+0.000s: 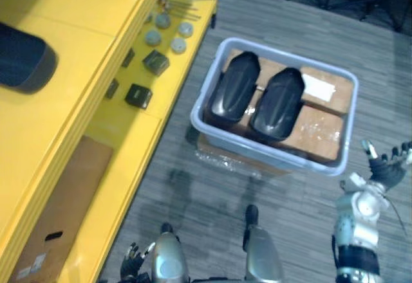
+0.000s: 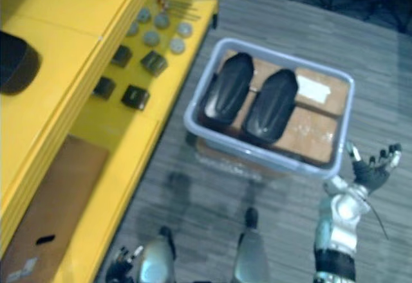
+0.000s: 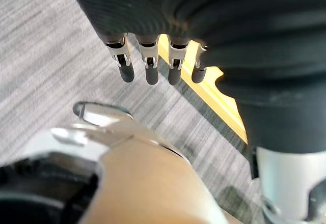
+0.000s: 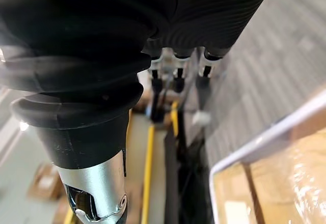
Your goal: Walk over and take plastic housings, then place them on the shelf
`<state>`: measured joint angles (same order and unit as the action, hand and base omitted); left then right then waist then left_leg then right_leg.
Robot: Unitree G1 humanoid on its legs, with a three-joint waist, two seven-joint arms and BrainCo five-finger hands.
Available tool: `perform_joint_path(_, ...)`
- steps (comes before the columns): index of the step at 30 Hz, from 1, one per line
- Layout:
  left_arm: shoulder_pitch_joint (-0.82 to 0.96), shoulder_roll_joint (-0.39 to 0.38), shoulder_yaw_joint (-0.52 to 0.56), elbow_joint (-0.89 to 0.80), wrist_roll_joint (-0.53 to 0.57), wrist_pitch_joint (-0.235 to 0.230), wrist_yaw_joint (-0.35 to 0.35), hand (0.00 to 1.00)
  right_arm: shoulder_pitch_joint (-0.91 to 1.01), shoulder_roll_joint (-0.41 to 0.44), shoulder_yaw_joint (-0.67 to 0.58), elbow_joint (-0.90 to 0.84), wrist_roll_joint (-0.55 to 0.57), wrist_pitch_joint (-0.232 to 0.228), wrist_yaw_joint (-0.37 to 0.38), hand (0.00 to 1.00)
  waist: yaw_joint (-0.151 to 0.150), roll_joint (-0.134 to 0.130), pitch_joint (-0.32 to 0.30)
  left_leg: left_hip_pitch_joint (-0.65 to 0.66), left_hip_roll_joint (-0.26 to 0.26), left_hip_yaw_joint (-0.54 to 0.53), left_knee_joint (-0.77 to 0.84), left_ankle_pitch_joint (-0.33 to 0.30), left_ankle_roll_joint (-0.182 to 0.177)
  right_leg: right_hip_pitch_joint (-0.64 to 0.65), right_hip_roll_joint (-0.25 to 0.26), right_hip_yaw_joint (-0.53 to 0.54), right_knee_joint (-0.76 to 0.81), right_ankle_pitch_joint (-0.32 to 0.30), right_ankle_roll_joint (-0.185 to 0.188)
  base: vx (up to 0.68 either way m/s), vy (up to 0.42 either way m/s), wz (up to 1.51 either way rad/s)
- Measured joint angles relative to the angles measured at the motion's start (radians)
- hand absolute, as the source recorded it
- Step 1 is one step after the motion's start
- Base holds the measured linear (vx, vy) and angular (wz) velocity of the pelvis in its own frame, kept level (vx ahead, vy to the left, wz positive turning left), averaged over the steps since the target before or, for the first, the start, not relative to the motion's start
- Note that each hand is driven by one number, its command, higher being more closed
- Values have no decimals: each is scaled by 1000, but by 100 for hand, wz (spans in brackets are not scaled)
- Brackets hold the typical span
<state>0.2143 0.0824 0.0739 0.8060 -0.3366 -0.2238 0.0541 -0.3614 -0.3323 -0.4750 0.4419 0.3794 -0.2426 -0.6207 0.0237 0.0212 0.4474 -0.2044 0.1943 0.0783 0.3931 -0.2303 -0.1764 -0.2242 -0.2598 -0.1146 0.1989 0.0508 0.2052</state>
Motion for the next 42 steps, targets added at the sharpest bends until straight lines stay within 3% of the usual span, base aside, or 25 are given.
perform_joint_path(6,-50,13,-79,36,-56,12,-28,0,-339,-269,58,385,0,74,-42,0,55,76,40,-82,-43,-41,2,37,12,-36,-34,-27,-34,47,7,-103,24,22)
perform_joint_path(13,-52,-12,-121,71,-104,9,-72,0,-572,-448,187,590,-5,138,-79,0,74,145,71,-112,-65,-44,-23,67,19,-64,-49,-30,-58,72,12,-15,10,4)
perform_joint_path(15,-52,-12,-135,78,-122,9,-81,0,-600,-465,210,601,-12,158,-75,0,73,153,72,-112,-71,-44,-45,80,19,-74,-54,-31,-60,74,12,5,-8,5)
perform_joint_path(23,-52,-3,-159,80,-138,5,-109,0,-673,-476,245,694,-54,250,12,0,77,157,72,-114,-88,-67,-69,97,20,-72,-71,-53,-54,74,12,1,-6,8)
perform_joint_path(31,-52,4,-184,81,-138,8,-116,0,-686,-490,315,715,-166,276,131,0,83,165,67,-130,-105,-92,-71,112,24,-72,-87,-76,-44,73,12,-29,-6,11)
perform_joint_path(36,-53,7,-188,82,-138,10,-128,0,-711,-495,354,719,-202,359,164,0,85,165,67,-129,-106,-95,-72,119,22,-73,-88,-76,-34,71,13,-26,-9,2)
perform_joint_path(40,-53,14,-206,89,-138,9,-147,0,-710,-495,349,792,-201,479,155,0,89,165,67,-130,-106,-96,-72,120,22,-73,-88,-76,-33,70,13,0,0,0)
perform_joint_path(42,-55,14,-209,101,-139,7,-151,0,-710,-495,347,796,-202,496,126,0,88,166,67,-130,-106,-95,-72,120,22,-73,-88,-76,-33,70,13,0,0,0)
